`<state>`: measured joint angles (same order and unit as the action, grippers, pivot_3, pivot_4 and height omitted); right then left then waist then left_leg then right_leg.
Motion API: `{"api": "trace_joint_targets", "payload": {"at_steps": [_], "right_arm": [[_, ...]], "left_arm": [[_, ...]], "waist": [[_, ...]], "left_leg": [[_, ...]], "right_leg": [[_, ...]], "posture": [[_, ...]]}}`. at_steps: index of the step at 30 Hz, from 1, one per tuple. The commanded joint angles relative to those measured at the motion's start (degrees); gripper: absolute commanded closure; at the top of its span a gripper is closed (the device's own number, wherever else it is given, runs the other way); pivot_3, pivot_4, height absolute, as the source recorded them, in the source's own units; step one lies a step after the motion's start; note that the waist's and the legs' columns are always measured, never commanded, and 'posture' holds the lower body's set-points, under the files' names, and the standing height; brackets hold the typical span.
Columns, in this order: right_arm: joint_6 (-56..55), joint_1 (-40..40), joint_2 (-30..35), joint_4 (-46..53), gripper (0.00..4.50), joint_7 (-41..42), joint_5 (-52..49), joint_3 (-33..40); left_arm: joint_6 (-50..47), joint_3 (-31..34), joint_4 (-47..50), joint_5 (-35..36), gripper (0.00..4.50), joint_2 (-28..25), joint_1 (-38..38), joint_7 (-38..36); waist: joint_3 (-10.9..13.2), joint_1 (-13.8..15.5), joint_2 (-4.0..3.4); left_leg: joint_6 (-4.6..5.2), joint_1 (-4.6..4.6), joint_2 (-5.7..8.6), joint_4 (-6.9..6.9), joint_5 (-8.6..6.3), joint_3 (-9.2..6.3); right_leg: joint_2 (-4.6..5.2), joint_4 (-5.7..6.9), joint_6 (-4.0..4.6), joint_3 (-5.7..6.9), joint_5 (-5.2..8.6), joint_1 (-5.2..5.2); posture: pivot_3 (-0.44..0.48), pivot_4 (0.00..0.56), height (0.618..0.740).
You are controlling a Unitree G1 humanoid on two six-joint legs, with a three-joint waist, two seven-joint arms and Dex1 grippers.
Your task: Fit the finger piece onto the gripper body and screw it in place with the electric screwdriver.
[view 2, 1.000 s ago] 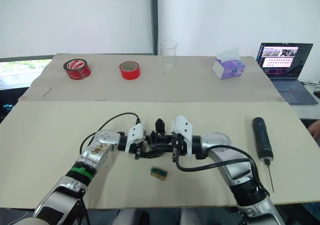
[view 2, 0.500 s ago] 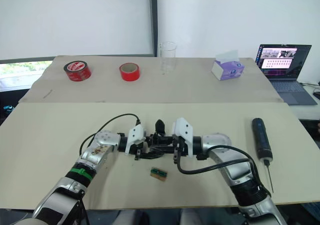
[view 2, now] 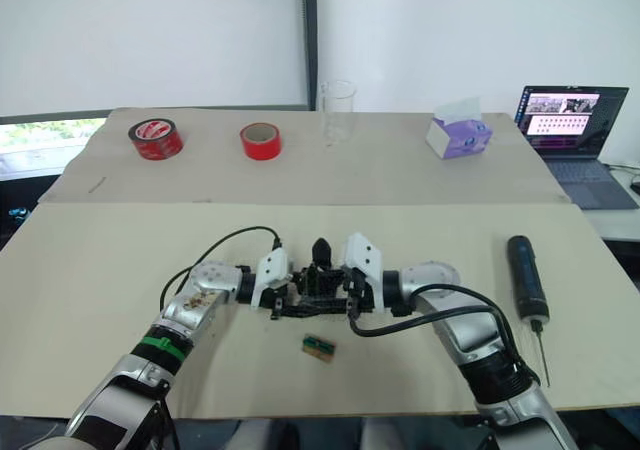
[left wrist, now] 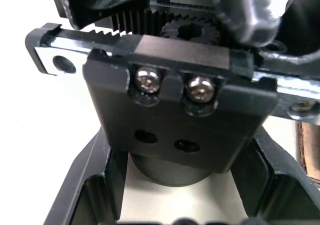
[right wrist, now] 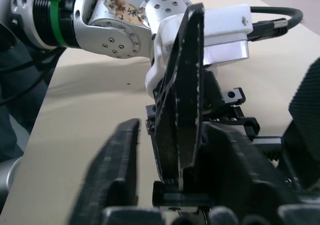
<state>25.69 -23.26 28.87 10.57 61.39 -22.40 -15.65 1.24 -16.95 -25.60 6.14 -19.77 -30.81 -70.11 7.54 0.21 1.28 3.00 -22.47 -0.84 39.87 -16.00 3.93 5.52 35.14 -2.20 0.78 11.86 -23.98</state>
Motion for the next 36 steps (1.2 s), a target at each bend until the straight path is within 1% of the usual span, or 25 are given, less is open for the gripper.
{"api": "trace_joint_targets", "payload": {"at_steps": [1, 2, 3, 5, 8, 12, 15, 18, 20, 22, 24, 26, 28, 31, 33, 36], "right_arm": [[-1.42, 0.07, 1.56, 3.01, 0.66, 1.86, -2.46, 3.42], [-1.5, 0.69, 2.67, 3.25, 0.27, 2.82, -2.71, 3.82], [-2.02, 1.34, 3.62, 3.3, 0.04, 3.33, -2.63, 4.31], [-2.46, 2.84, 5.39, 3.74, 0.0, 4.58, -3.43, 5.9], [-2.13, 5.22, 7.39, 5.86, 0.0, 5.32, -6.03, 9.78], [-0.28, 10.63, 10.77, 11.67, 0.0, 4.04, -9.43, 15.48], [-0.43, 18.11, 12.07, 16.29, 0.0, 0.68, -11.96, 24.33], [-2.63, 26.62, 12.52, 18.45, 0.0, -2.26, -11.11, 33.17], [-3.29, 31.12, 10.78, 19.19, 0.0, -6.2, -11.06, 39.29], [-4.62, 37.32, 9.56, 20.75, 0.0, -7.64, -10.38, 44.97], [-6.67, 43.24, 7.08, 22.73, 0.0, -9.27, -9.86, 49.75], [-8.38, 47.12, 3.6, 24.5, 0.0, -12.39, -10.4, 53.51], [-9.2, 49.33, 1.21, 25.22, 0.0, -14.37, -11.27, 55.67], [-14.61, 55.28, -6.21, 23.61, 0.0, -19.18, -7.5, 59.72], [-17.04, 57.99, -10.55, 22.74, 0.0, -22.84, -5.21, 60.98], [-16.24, 58.75, -11.86, 22.12, 0.0, -26.97, -3.4, 60.62]], "left_arm": [[-0.93, -0.62, -2.34, -1.84, 2.18, -0.51, 0.6, 1.29], [-1.33, -0.3, -2.36, -1.45, 2.18, -0.43, 0.59, 1.35], [-2.03, -0.07, -2.23, -1.11, 2.18, -0.39, 0.63, 1.41], [-2.62, -0.11, -2.03, -0.97, 1.14, -0.46, 0.71, 1.42], [-0.62, 0.39, -2.42, -1.53, 0.03, -0.58, 0.86, 3.29], [0.42, 1.7, -0.17, 0.2, 0.03, -3.57, 3.05, 1.47], [0.6, 5.47, 3.34, 4.22, 0.03, -7.06, 5.98, -0.7], [0.97, 10.5, 6.96, 9.69, 0.03, -10.06, 9.26, -3.06], [1.95, 14.9, 10.27, 15.07, 0.03, -11.03, 11.32, -5.09], [-0.62, 18.82, 14.51, 19.19, 0.03, -12.73, 12.84, -4.76], [-4.02, 20.99, 19.55, 21.86, 0.03, -15.04, 14.06, -4.71], [-6.29, 21.96, 23.47, 23.98, 0.03, -17.73, 14.56, -6.56], [-9.75, 22.08, 25.92, 25.75, 0.03, -19.81, 14.5, -7.36], [-17.79, 24.42, 31.7, 33.17, 0.03, -21.5, 12.22, -6.45], [-21.47, 24.78, 35.47, 36.63, 0.03, -21.8, 11.35, -5.96], [-24.5, 24.15, 37.8, 37.89, 0.03, -21.95, 10.74, -4.97]], "waist": [[0.0, 0.17, 0.0], [0.0, 0.22, 0.0], [0.0, 0.28, 0.01], [0.02, 0.34, 0.03], [0.04, 0.44, 0.02], [0.04, 0.23, 0.02], [0.05, -0.03, 0.02], [0.1, 0.1, -0.02], [0.15, 0.12, -0.03], [0.2, 0.63, -0.03], [0.21, 1.21, -0.02], [0.22, 1.34, -0.04], [0.25, 1.18, -0.11], [0.27, 1.1, -0.13], [0.28, 1.27, -0.13], [0.31, 0.65, -0.29]], "left_leg": [[0.0, -0.08, 0.01, 0.02, 0.0, 0.02], [0.0, -0.1, 0.01, 0.03, 0.0, 0.02], [0.0, -0.1, 0.01, 0.04, 0.0, 0.02], [0.01, -0.1, 0.0, 0.04, 0.0, 0.02], [0.01, -0.14, 0.0, 0.03, 0.0, 0.02], [0.01, -0.14, -0.04, 0.02, 0.0, 0.02], [0.0, -0.13, -0.09, -0.09, 0.0, 0.01], [0.0, -0.14, -0.12, -0.14, 0.0, 0.0], [-0.01, -0.15, -0.12, -0.13, -0.01, 0.02], [-0.01, -0.21, -0.1, -0.06, 0.0, 0.02], [-0.01, -0.37, -0.07, -0.03, 0.0, -0.04], [-0.01, -0.38, -0.02, -0.05, 0.0, -0.03], [-0.01, -0.35, 0.01, -0.04, -0.01, 0.01], [0.01, -0.33, 0.06, -0.03, 0.0, 0.09], [0.0, -0.35, 0.03, -0.02, 0.0, 0.05], [-0.02, -0.34, 0.01, -0.05, -0.01, 0.06]], "right_leg": [[0.0, 0.01, -0.02, -0.01, -0.01, -0.08], [-0.01, 0.0, -0.02, 0.0, -0.02, -0.09], [-0.01, -0.01, -0.03, 0.01, -0.02, -0.08], [-0.03, -0.02, -0.03, 0.02, -0.02, -0.08], [-0.05, -0.03, -0.03, 0.01, -0.02, -0.11], [-0.1, -0.02, -0.03, -0.01, -0.02, -0.13], [-0.12, -0.02, 0.02, -0.01, 0.01, -0.19], [-0.1, -0.01, 0.06, 0.0, 0.03, -0.22], [0.0, -0.02, 0.05, -0.01, 0.02, -0.24], [0.16, -0.04, 0.01, 0.0, 0.0, -0.25], [0.37, -0.09, -0.01, 0.12, 0.01, -0.26], [0.45, -0.13, -0.02, 0.15, 0.01, -0.26], [0.46, -0.15, -0.03, 0.11, 0.02, -0.23], [0.41, -0.16, 0.13, 0.02, 0.14, -0.21], [0.19, -0.14, 0.02, 0.07, 0.22, -0.21], [0.13, -0.12, -0.02, -0.05, 0.27, -0.22]], "posture": [[0.0, 0.15, 0.74], [0.0, 0.15, 0.74], [0.0, 0.15, 0.74], [0.0, 0.15, 0.74], [0.0, 0.15, 0.74], [0.0, 0.15, 0.74], [0.0, 0.15, 0.74], [0.0, 0.15, 0.74], [0.0, 0.15, 0.74], [0.0, 0.15, 0.74], [0.0, 0.15, 0.74], [0.0, 0.15, 0.74], [0.0, 0.15, 0.74], [0.0, 0.15, 0.74], [0.0, 0.15, 0.74], [0.0, 0.15, 0.74]]}}
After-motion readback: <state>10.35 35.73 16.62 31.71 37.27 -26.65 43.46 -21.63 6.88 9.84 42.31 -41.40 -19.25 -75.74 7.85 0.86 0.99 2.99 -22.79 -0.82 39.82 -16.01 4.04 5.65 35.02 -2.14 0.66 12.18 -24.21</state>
